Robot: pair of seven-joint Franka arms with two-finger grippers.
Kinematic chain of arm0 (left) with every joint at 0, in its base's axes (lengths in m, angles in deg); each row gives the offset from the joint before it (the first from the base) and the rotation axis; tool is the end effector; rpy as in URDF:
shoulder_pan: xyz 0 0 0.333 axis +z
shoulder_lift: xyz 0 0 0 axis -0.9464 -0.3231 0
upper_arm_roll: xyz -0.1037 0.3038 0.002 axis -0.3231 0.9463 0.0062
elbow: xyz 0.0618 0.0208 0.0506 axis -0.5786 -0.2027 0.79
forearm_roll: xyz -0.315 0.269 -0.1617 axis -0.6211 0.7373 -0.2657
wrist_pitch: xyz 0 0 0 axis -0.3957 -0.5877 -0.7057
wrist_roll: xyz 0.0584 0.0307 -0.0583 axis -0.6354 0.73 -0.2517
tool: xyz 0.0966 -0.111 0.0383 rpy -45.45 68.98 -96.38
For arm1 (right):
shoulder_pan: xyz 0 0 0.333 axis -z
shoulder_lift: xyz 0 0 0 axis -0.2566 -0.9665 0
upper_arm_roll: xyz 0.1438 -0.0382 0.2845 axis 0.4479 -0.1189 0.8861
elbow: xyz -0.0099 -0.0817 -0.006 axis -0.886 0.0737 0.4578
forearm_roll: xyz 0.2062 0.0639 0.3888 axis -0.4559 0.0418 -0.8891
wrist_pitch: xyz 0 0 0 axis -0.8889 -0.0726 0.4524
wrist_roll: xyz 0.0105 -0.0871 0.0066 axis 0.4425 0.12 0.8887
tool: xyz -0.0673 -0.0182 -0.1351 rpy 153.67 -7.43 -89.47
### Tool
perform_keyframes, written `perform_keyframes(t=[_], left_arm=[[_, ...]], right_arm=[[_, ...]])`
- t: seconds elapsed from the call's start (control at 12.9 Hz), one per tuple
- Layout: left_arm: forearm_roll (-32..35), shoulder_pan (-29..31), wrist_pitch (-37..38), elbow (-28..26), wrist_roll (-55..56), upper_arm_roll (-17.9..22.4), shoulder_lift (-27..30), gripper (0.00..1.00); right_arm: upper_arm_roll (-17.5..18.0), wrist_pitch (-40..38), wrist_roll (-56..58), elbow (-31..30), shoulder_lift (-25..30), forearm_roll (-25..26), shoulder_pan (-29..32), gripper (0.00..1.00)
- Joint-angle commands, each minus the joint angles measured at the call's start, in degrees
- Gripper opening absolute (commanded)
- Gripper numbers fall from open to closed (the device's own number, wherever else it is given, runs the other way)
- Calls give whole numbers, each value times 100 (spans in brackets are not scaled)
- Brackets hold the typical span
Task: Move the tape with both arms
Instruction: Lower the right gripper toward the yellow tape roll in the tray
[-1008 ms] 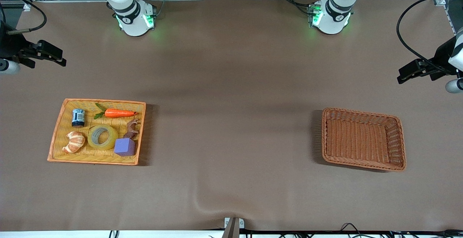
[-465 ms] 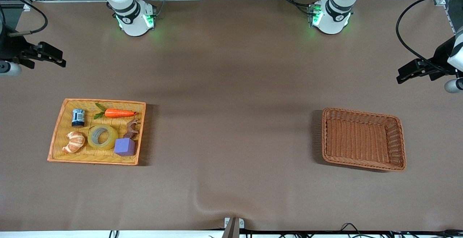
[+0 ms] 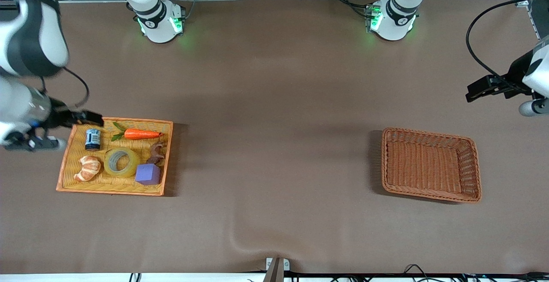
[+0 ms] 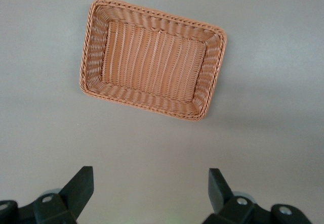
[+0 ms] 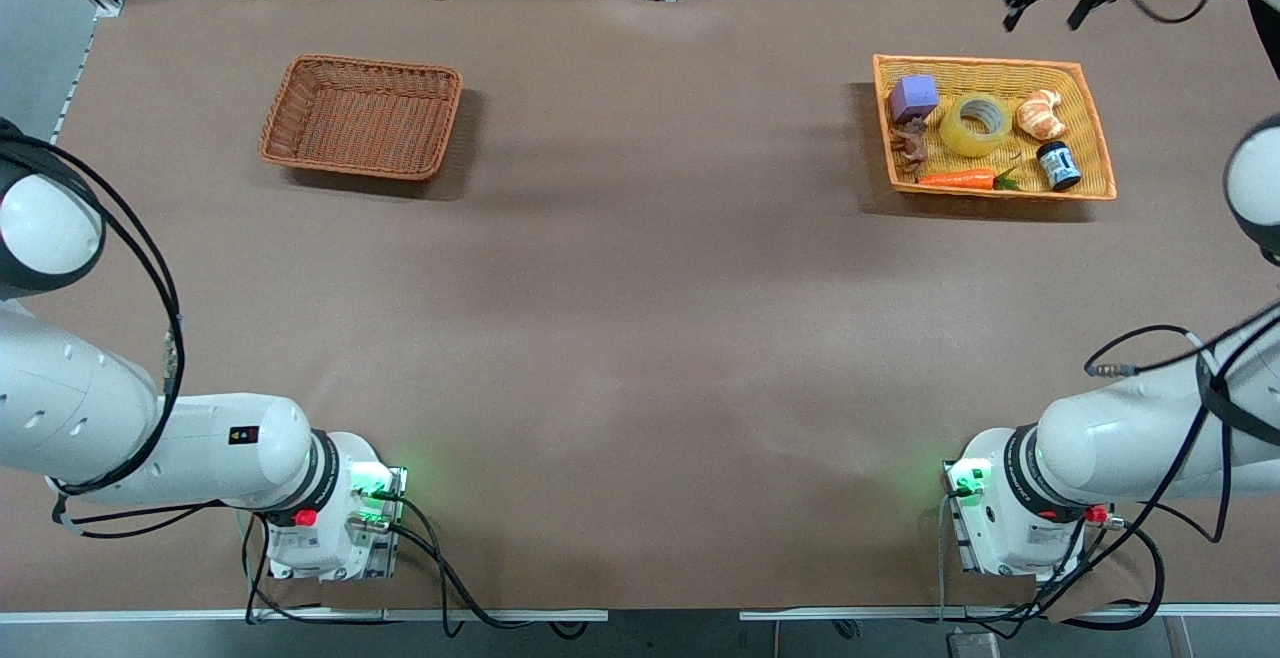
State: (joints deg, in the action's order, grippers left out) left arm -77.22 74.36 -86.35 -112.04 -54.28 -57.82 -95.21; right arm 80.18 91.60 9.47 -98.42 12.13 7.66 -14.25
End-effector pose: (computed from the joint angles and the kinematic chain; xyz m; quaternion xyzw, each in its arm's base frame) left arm 0.6294 -0.0223 0.5595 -0.9983 -0.0475 0.0324 0.0041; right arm 0.6689 -0.0148 0.3893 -0.9972 -0.0070 0.0743 0.0068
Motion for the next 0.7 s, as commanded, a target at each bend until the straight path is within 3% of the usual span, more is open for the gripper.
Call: perform_keyframes(t=[0.0, 0.23, 0.54, 0.62], left_arm=[[-25, -49, 3, 52, -4, -26, -199, 100], [-34, -75, -85, 61, 31, -43, -375, 100], [-34, -260, -173, 70, 295, -43, -445, 100], [-51, -338, -268, 70, 391, -43, -480, 100]], right_arm=[[101, 681, 80, 178, -892, 56, 140, 100], [101, 1482, 536, 160, -1727, 56, 166, 100], [110, 1651, 1205, 125, -2317, 21, 280, 100], [110, 1773, 1284, 116, -2354, 12, 289, 94]])
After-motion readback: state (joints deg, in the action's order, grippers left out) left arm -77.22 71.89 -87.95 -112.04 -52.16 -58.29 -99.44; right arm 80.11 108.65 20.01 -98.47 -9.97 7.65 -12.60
